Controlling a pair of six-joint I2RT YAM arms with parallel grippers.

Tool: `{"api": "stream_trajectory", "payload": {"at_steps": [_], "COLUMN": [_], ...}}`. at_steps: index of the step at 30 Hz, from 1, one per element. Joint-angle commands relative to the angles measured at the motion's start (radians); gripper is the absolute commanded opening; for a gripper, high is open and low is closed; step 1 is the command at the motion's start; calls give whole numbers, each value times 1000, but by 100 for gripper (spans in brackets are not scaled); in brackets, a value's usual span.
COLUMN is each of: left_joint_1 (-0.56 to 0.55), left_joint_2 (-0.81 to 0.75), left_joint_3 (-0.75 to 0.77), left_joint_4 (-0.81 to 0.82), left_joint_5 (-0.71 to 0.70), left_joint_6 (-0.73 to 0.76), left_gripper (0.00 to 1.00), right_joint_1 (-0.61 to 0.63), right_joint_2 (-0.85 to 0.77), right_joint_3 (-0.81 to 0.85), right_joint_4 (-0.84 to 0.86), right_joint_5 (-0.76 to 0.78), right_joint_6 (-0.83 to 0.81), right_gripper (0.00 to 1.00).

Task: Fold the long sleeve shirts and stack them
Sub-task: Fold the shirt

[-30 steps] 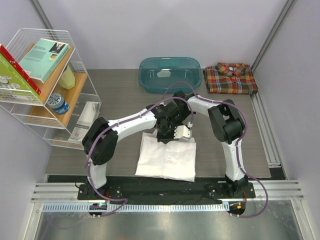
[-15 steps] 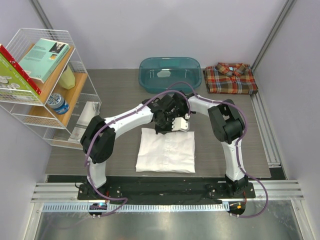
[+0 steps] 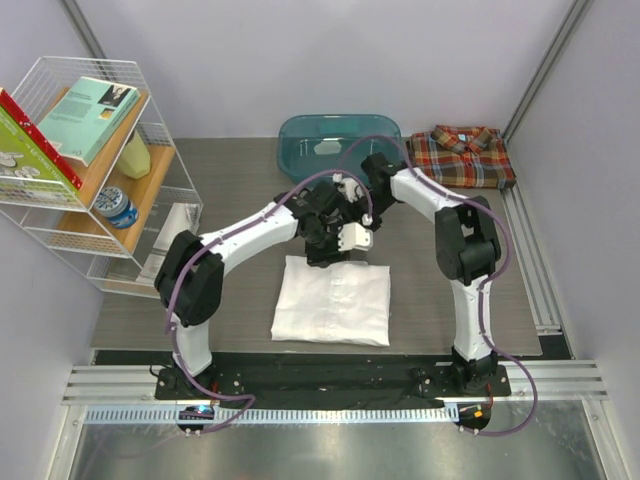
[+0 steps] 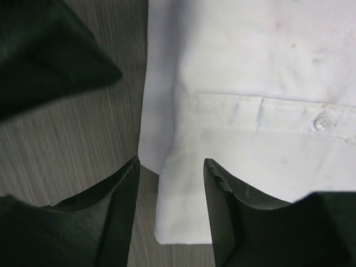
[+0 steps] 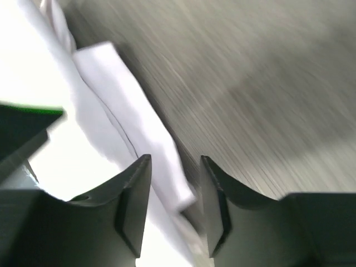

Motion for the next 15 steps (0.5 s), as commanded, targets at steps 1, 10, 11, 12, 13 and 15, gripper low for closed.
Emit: {"api": "stream_trajectory", "payload": {"at_steps": [1,10,11,12,13,15], "left_joint_1": [95,281,289,295,306,306], "left_joint_2": [-110,8,23,57,69,107], "left_joint_3": [54,106,117,131,151,171], "left_joint_4": [-87,-194,-204,-216,-224,-264], "left_joint_5": [120,232,248,254,266,291], "left_joint_6": [-74,-184,-187,-189,-195,-189], "left_gripper": [53,56,56,56,56,57], "right_joint_1": [-85,-115,-115,-115,-115,-116], "right_joint_2": [-138,-236,-230,-227,-219,-215], "right_joint_3": [54,-159,-170,-192,-201,-225], "right_joint_4": [-149,-181,-168,-163,-157,-151], "right_joint_5": [10,24,28,35,38,45], "right_joint_6": [-79,-165,-175,-179,-184,-198], "right_gripper": [49,59,59,60,60,61]}}
